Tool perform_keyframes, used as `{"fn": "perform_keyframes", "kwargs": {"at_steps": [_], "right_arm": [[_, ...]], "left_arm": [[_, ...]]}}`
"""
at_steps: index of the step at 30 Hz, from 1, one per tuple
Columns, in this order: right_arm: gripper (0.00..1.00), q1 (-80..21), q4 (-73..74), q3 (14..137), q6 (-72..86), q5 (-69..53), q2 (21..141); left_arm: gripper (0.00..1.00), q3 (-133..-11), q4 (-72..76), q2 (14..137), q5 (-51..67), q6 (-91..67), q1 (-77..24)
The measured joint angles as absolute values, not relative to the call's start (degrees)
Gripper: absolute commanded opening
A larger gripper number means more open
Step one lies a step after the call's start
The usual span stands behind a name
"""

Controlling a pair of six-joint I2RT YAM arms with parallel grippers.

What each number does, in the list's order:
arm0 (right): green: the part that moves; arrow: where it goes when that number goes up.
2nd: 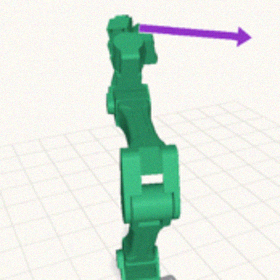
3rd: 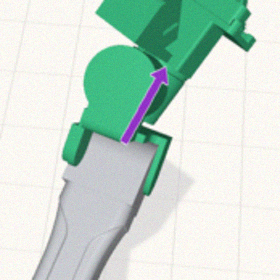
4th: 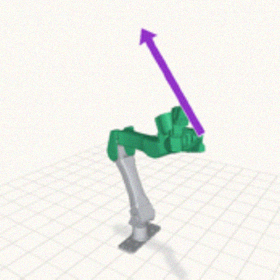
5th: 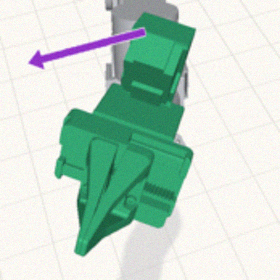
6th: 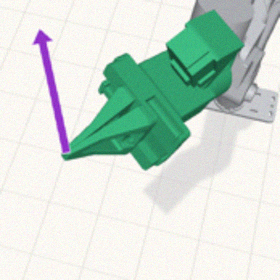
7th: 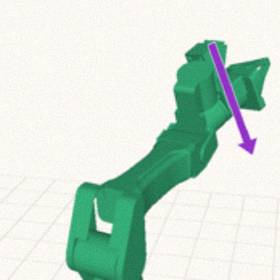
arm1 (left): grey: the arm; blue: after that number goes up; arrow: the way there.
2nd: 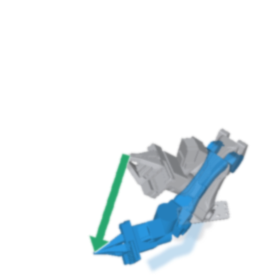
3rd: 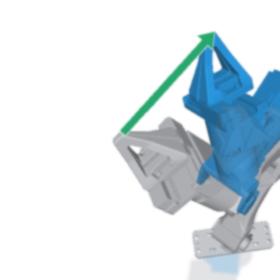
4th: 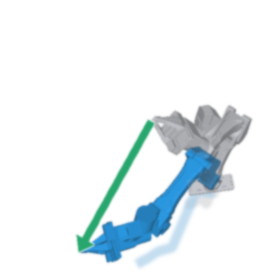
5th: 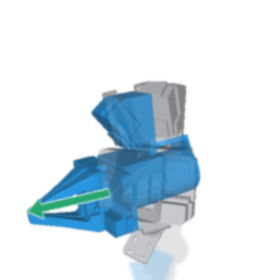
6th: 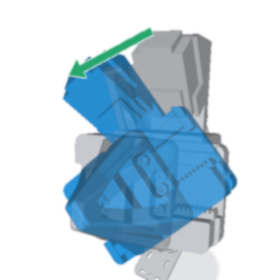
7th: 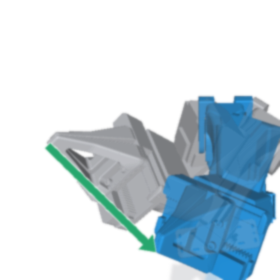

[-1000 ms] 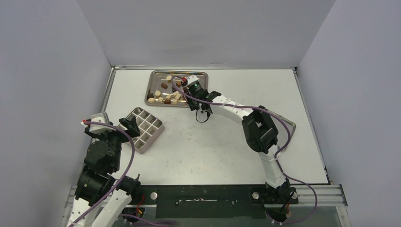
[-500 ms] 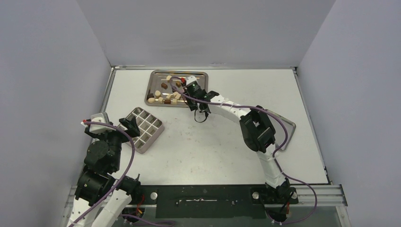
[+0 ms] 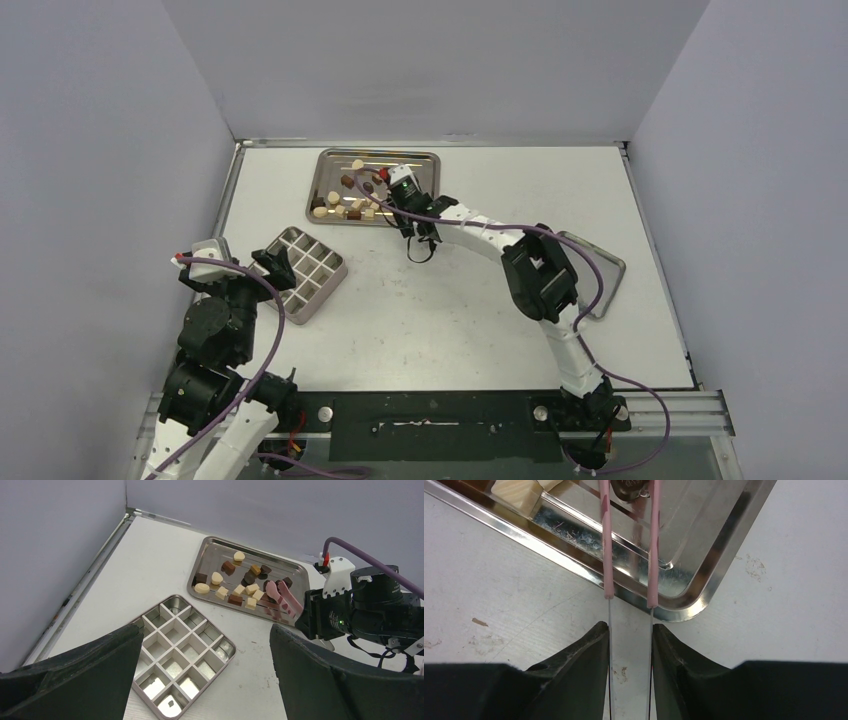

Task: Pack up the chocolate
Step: Pick up the fake chocolate from the plate.

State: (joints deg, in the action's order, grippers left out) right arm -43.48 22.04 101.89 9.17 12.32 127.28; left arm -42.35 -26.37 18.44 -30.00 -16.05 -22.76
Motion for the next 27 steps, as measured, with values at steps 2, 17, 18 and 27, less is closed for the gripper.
{"fn": "perform_keyframes", "kwargs": {"at_steps": [2, 17, 18, 27], "right_arm": [[0.28, -43.7, 22.0, 101.9, 9.2, 12.7, 127.3], [0.25, -45.1, 22.4, 99.5, 9.2, 12.8, 122.4], [0.25, -45.1, 22.4, 99.5, 9.3, 12.8, 122.1], [0.24, -45.4, 22.4, 99.5, 9.3, 12.6, 121.2]], "left_arm": [[0.97, -42.3, -26.4, 18.4, -30.0, -16.1, -22.8], [0.97, -42.3, -26.4, 18.4, -30.0, -16.1, -22.8], [0.97, -42.3, -26.4, 18.4, -30.0, -16.1, -22.8], [0.97, -42.3, -26.4, 18.4, -30.0, -16.1, -22.8]]}}
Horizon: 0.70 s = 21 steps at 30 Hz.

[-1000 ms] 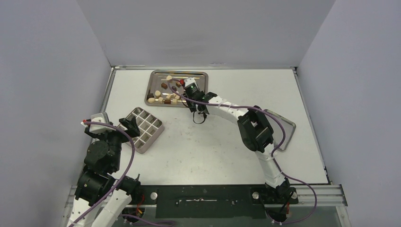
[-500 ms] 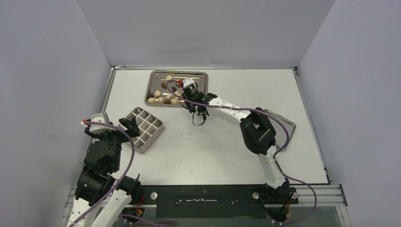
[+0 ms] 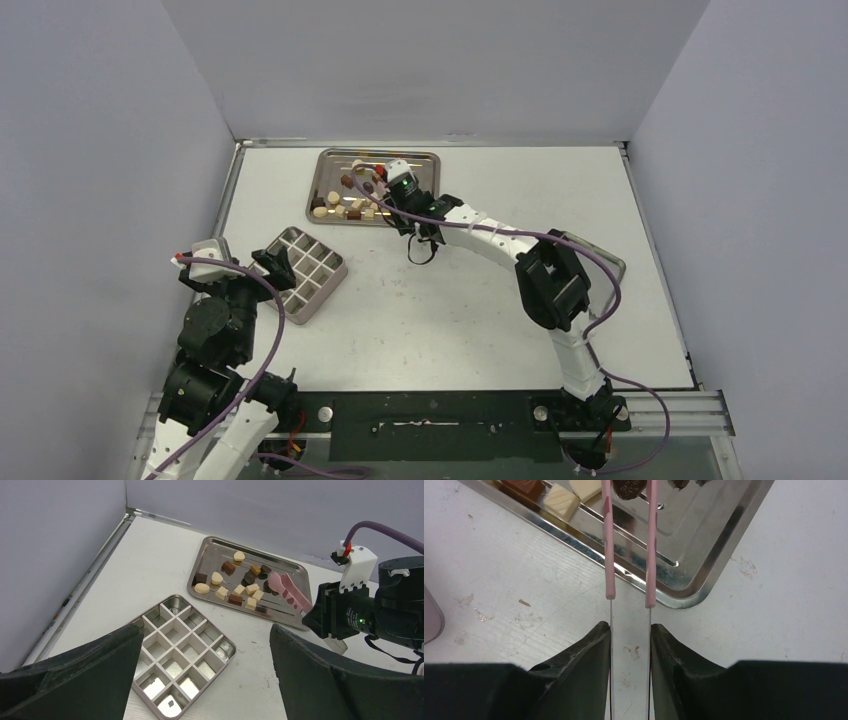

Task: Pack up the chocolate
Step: Pick up the fake chocolate from the plate.

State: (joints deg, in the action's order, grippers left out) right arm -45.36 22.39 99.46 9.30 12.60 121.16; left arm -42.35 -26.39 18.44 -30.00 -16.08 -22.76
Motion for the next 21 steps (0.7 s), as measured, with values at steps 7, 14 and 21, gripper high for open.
{"fn": "perform_keyframes", "kwargs": {"at_steps": [7, 14, 21], "right_arm": [[0.24, -47.3, 22.1, 99.1, 10.3, 10.0, 119.4], [0.24, -49.8, 18.4, 98.5, 13.3, 5.1, 116.0], [0.25, -51.1, 12.6, 96.2, 18.4, -1.5, 114.8]], "left_arm": [[0.97, -42.3, -26.4, 18.4, -30.0, -16.1, -22.6], [0.97, -42.3, -26.4, 18.4, -30.0, -16.1, -22.4], [0.97, -42.3, -26.4, 18.2, -30.1, -16.3, -22.3]]}}
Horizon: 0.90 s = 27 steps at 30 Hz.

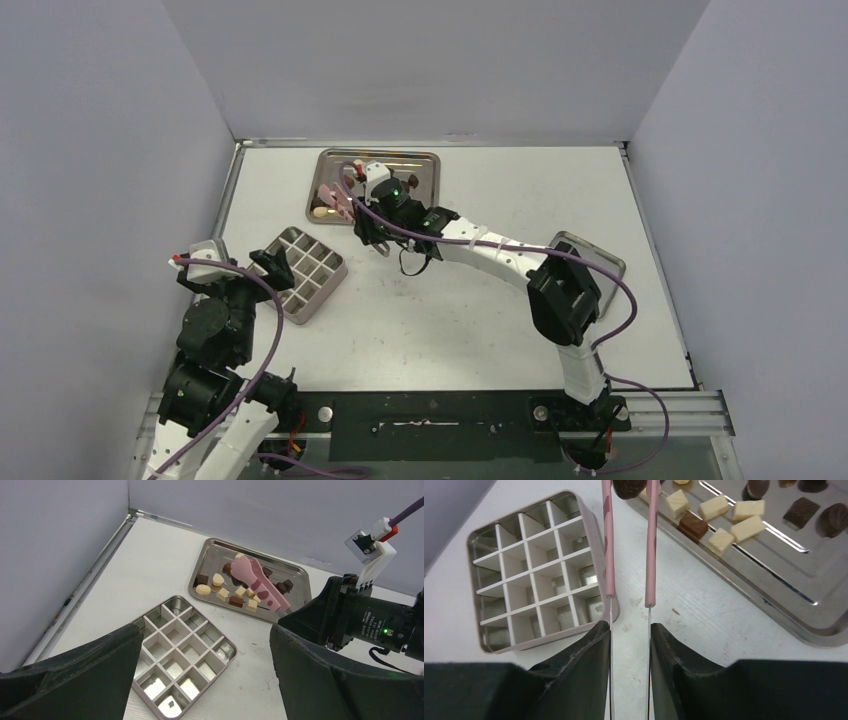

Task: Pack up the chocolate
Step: Pick up the fake chocolate from the plate, then place the fake chocolate in the packing box.

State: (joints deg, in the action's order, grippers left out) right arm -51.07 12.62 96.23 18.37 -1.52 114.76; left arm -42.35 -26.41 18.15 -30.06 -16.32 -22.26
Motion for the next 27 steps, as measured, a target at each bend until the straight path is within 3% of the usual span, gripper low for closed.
{"fn": "perform_keyframes", "kwargs": {"at_steps": [27], "right_arm": [[0.27, -55.2, 6.6, 103.7, 27.2, -12.4, 127.7]], "left_arm": [[0.97, -42.3, -26.6, 18.0, -30.0, -16.4, -21.9]]}}
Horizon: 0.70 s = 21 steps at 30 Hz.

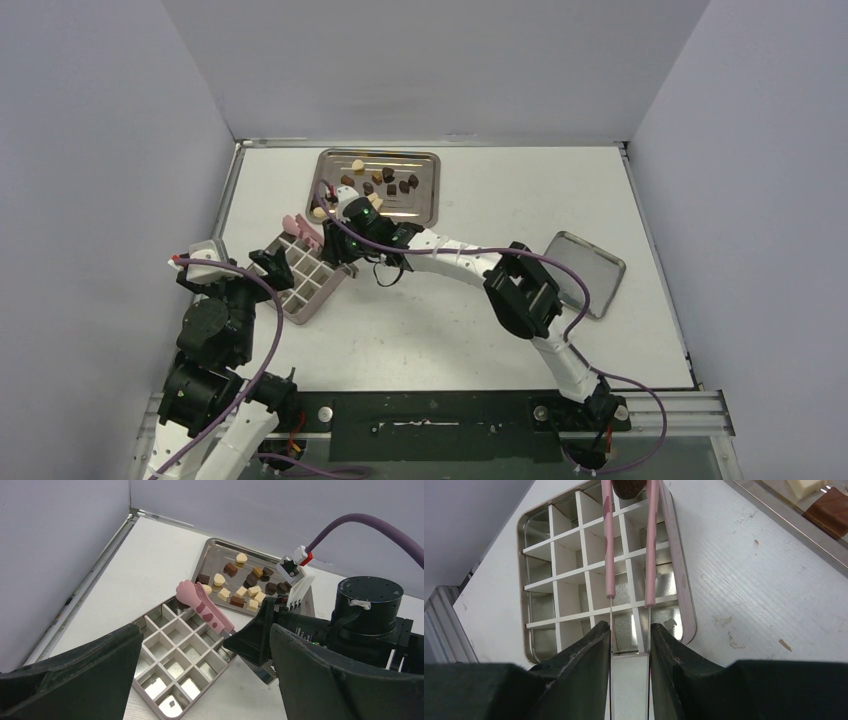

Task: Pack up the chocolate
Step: Place the fake chocolate in the packing box.

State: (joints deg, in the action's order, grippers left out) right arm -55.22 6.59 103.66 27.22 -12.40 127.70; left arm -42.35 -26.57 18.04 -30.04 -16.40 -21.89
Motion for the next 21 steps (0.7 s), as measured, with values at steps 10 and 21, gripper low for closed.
{"fn": "perform_keyframes", "kwargs": {"at_steps": [10, 21], "right_arm": [[0.36, -55.2, 7.0, 106.0, 27.6, -12.5, 130.1], [0.36, -54.6, 8.0, 106.0, 26.3, -12.4, 130.0]], "left_arm": [[0.98, -42.3, -26.5, 18.1, -30.0, -16.4, -21.8], [0.97, -42.3, -26.5, 18.1, -30.0, -16.4, -21.6]]}}
